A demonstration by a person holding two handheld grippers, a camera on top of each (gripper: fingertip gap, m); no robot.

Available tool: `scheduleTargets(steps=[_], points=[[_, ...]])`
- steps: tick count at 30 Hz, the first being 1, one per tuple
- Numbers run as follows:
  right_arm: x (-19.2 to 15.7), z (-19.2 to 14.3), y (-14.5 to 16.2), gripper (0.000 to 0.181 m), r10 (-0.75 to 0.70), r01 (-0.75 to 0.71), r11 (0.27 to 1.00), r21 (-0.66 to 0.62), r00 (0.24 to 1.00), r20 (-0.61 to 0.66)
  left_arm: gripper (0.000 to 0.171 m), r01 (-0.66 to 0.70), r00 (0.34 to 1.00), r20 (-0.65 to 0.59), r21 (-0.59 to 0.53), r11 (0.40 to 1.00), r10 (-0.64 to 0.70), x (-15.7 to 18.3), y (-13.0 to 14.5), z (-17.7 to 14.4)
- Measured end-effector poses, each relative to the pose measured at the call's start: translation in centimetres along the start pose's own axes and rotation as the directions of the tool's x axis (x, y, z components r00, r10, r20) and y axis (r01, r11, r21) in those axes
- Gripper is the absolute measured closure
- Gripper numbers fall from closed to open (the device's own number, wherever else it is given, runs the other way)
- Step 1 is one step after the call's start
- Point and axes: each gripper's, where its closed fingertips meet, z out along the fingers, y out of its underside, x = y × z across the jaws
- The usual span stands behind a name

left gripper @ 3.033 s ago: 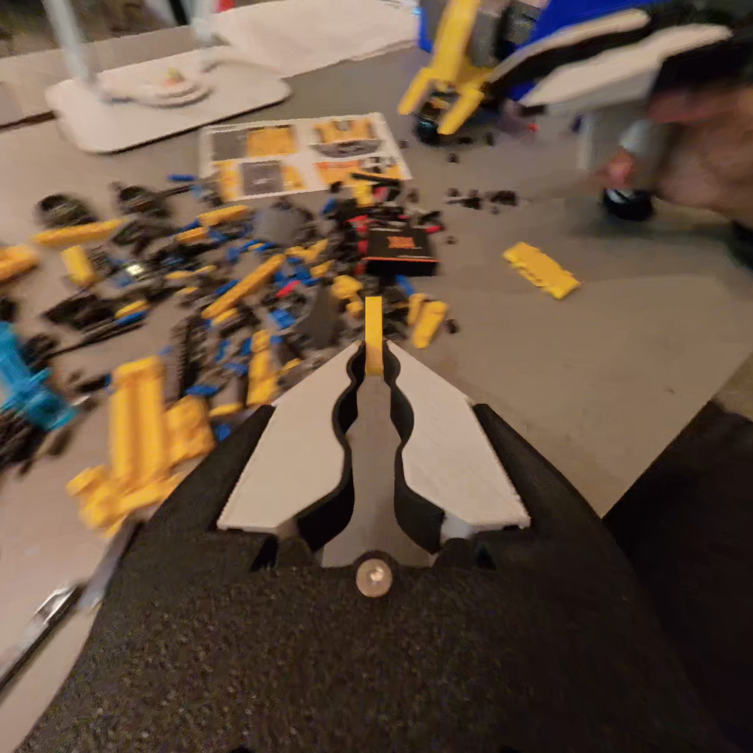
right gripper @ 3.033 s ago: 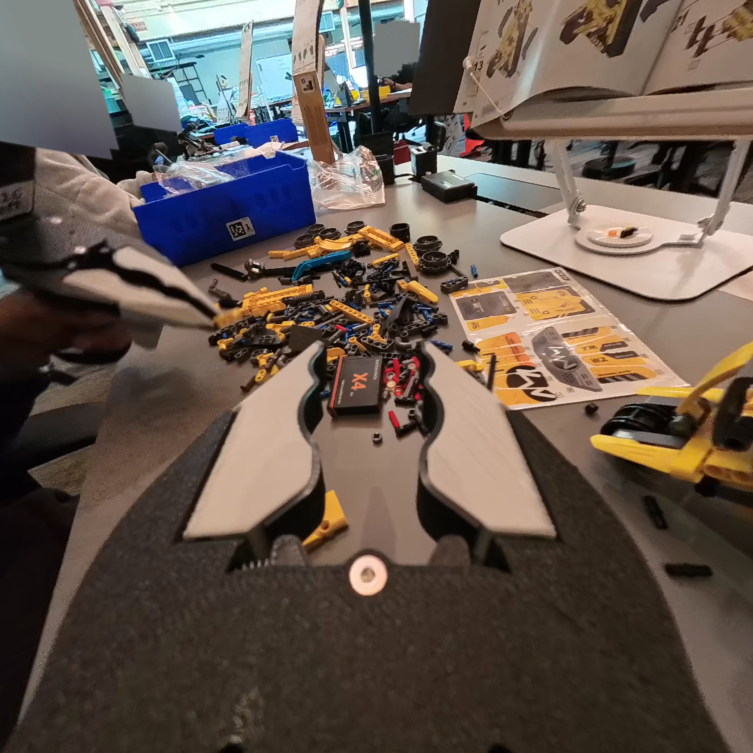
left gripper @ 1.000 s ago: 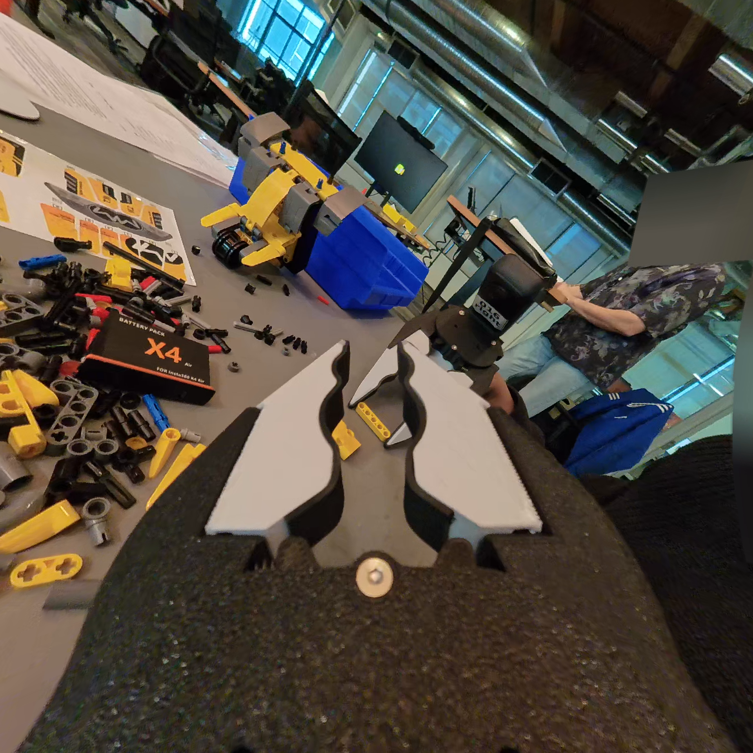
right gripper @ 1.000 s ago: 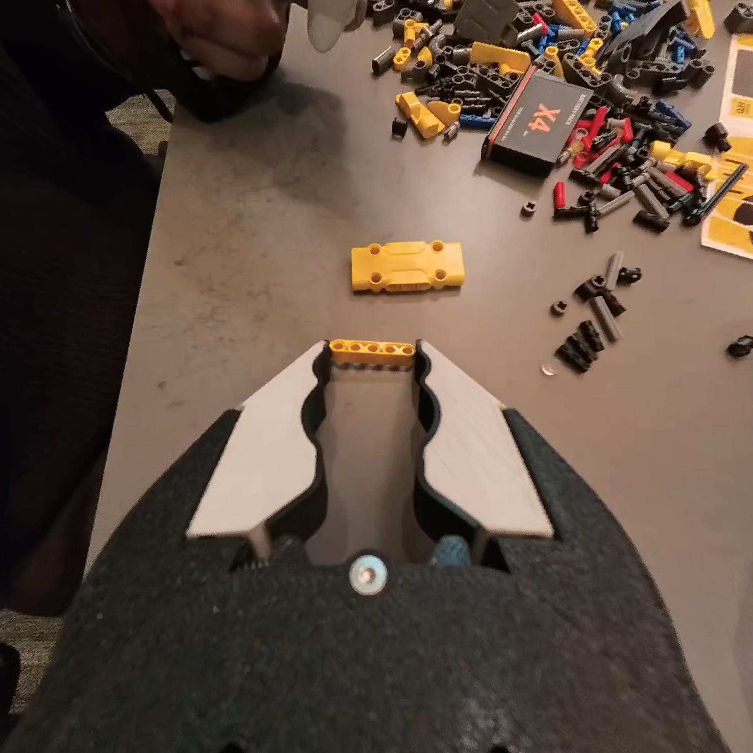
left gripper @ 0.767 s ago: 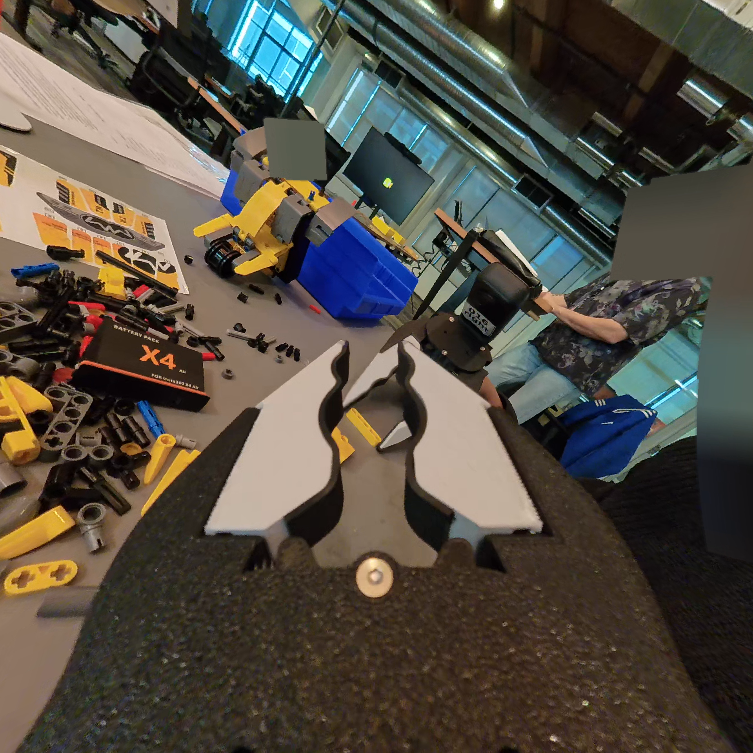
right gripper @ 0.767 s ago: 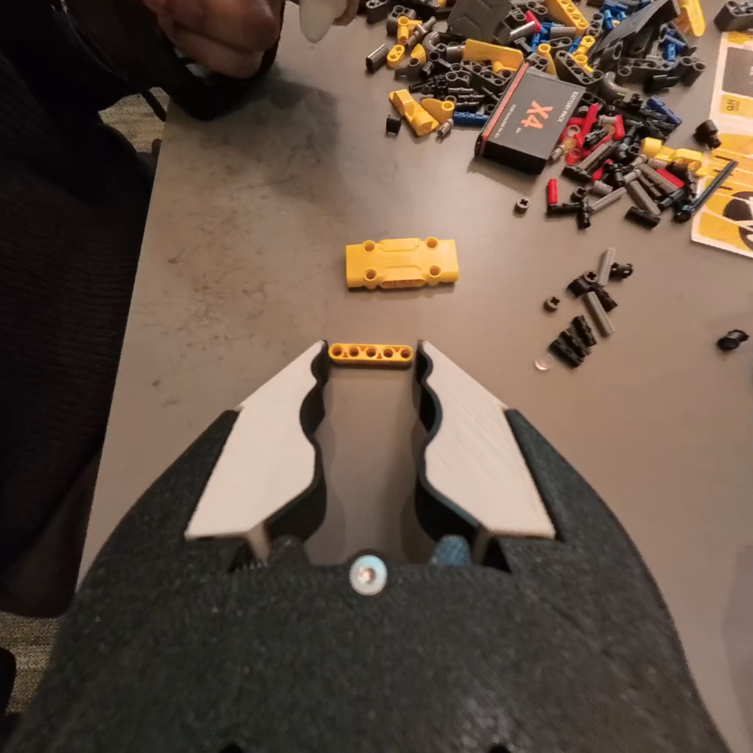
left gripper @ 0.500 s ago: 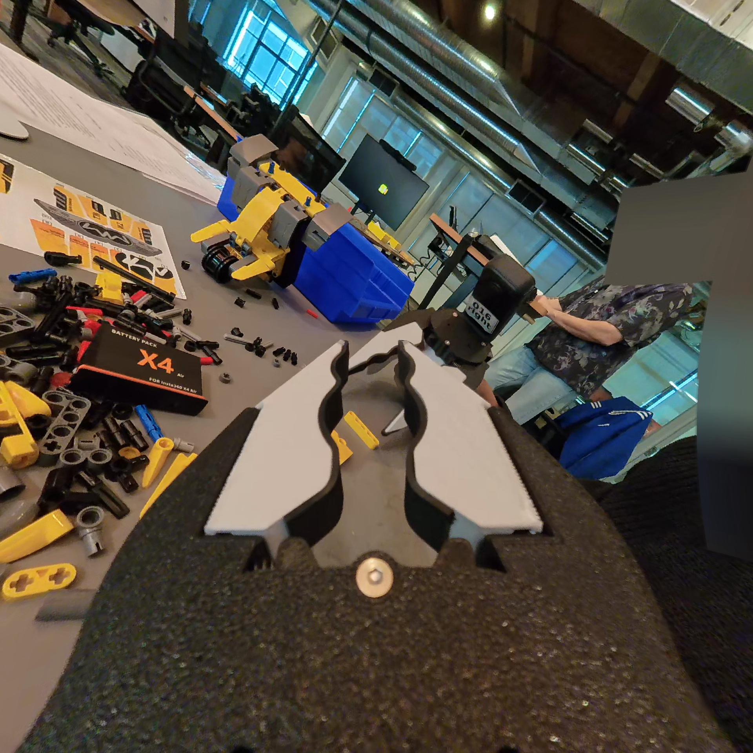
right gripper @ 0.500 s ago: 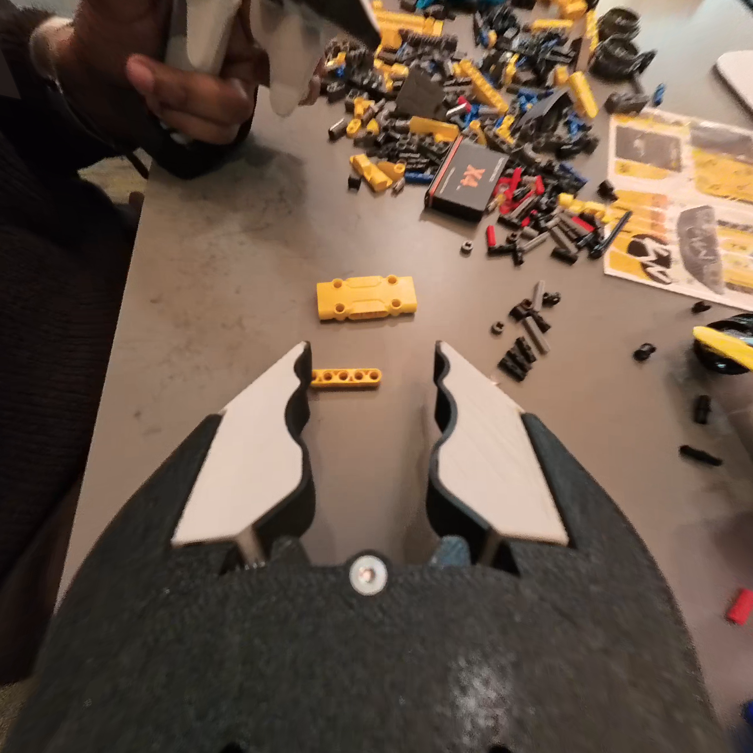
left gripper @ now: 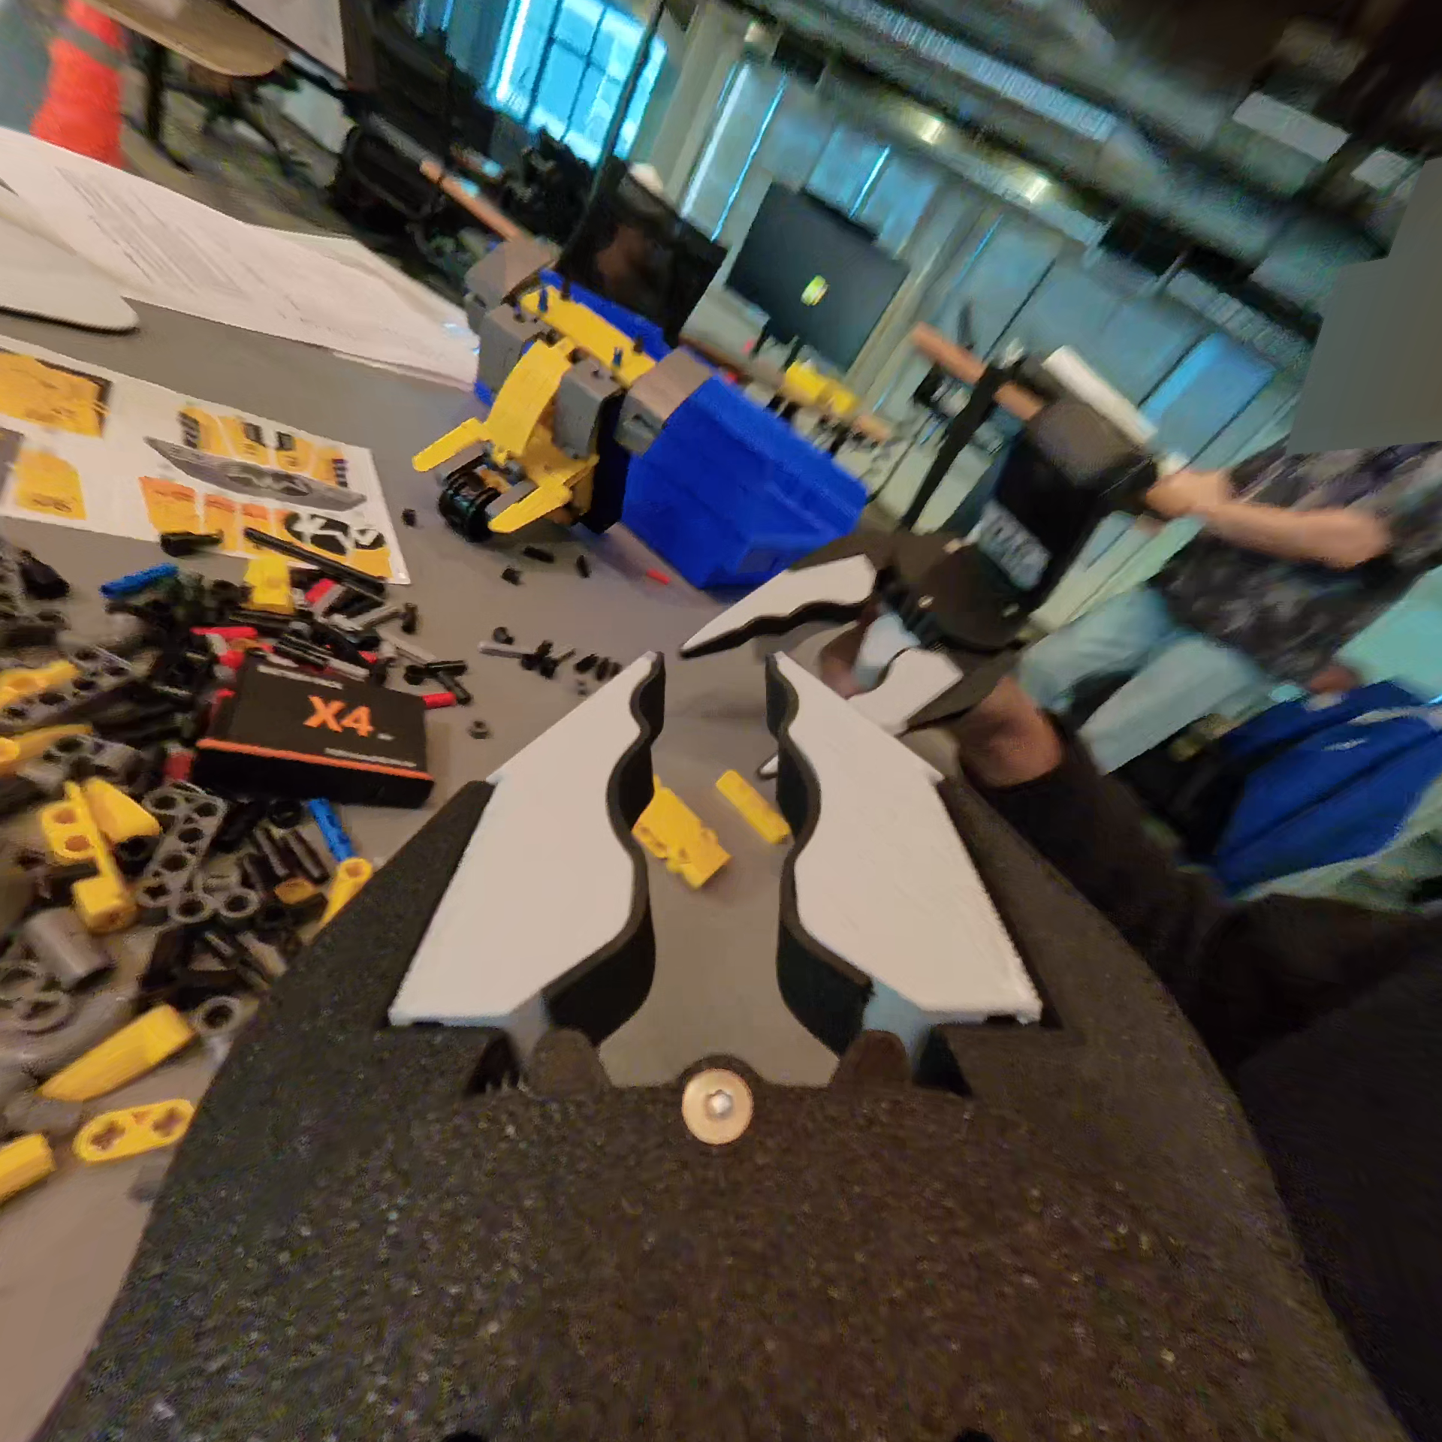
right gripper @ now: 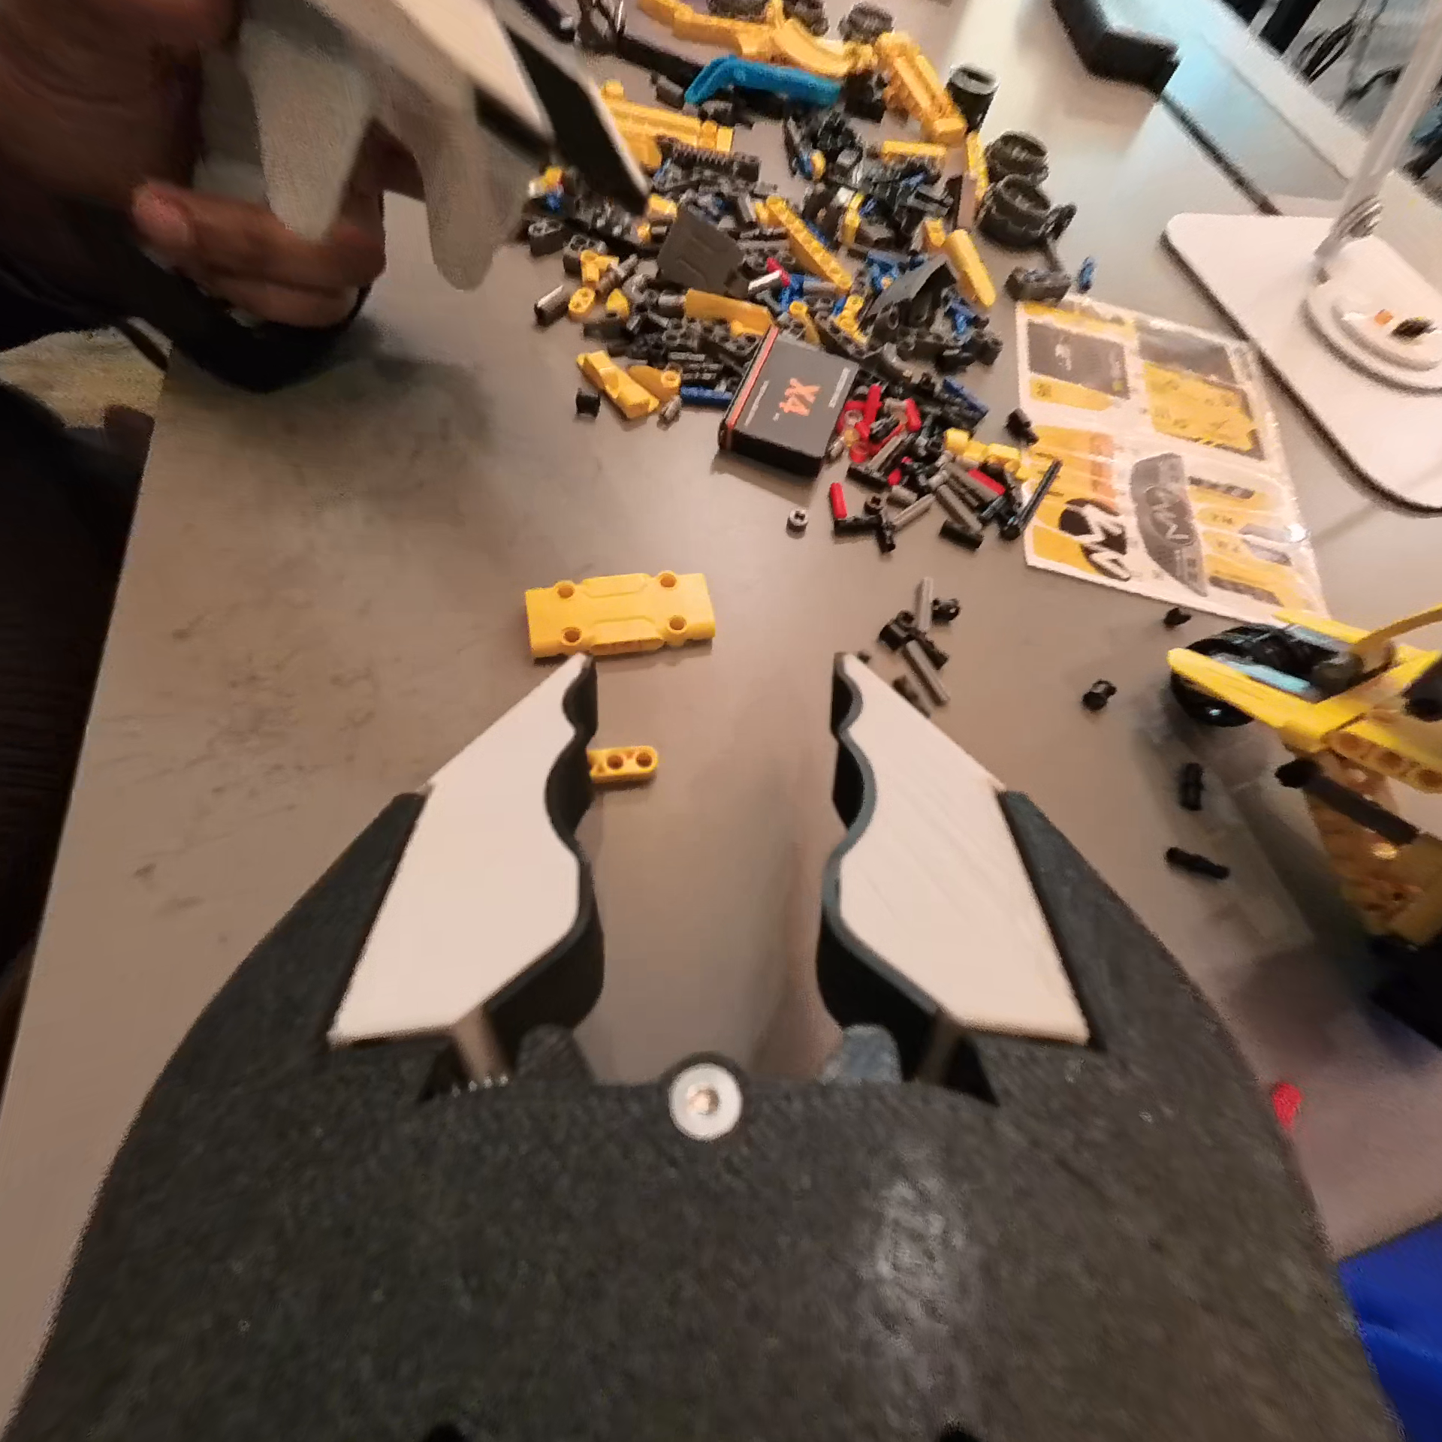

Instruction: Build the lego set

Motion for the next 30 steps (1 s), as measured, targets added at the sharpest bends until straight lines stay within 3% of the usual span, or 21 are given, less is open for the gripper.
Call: scheduleTargets(steps=[2,4,7,9,13,16,19,21,26,30], points=[[0.5,-0.4,-1.0,0.121,-0.004,0.006,0.999,0.047,0.999,-0.037,0.146,-0.15,0.984,0.079,-0.094,0.984,0.157,-0.3,0.6,0.9],[1.1,-1.0,-1.9,0.121,0.004,0.004,0.995,0.098,0.996,-0.085,0.145,-0.302,0.928,0.16,-0.198,0.932,0.335,-1.1,0.9,1.8],[2.9,-2.3,-2.6,0.122,0.051,-0.017,0.987,0.162,0.976,-0.211,0.143,-0.386,0.874,0.183,-0.303,0.871,0.451,-1.3,1.6,3.1],[4.4,-3.2,-2.1,0.126,0.1,-0.047,0.984,0.171,0.942,-0.319,0.141,-0.388,0.88,0.136,-0.344,0.855,0.454,-0.4,2.8,3.9],[5.2,-4.7,-1.7,0.137,0.164,-0.079,0.97,0.228,0.907,-0.387,0.136,-0.402,0.875,0.106,-0.382,0.832,0.472,-0.1,4.2,4.4],[5.7,-5.4,-1.4,0.147,0.211,-0.11,0.962,0.249,0.882,-0.422,0.135,-0.42,0.85,0.131,-0.415,0.807,0.51,-0.8,4.5,3.9],[5.4,-6.2,-0.9,0.149,0.282,-0.154,0.942,0.297,0.844,-0.456,0.135,-0.429,0.778,0.235,-0.481,0.765,0.583,-2.8,3.3,2.4],[5.3,-7.2,-1.1,0.151,0.305,-0.143,0.93,0.337,0.81,-0.5,0.134,-0.433,0.764,0.255,-0.479,0.764,0.593,-3.2,2.5,1.7],[5.2,-8.7,-2.1,0.16,0.361,-0.12,0.885,0.45,0.788,-0.499,0.134,-0.38,0.864,0.178,-0.385,0.841,0.471,-2.2,3.0,2.5],[5.9,-9.2,-1.7,0.16,0.435,-0.186,0.85,0.493,0.776,-0.458,0.134,-0.366,0.885,0.128,-0.4,0.84,0.447,-1.9,4.2,3.2]])
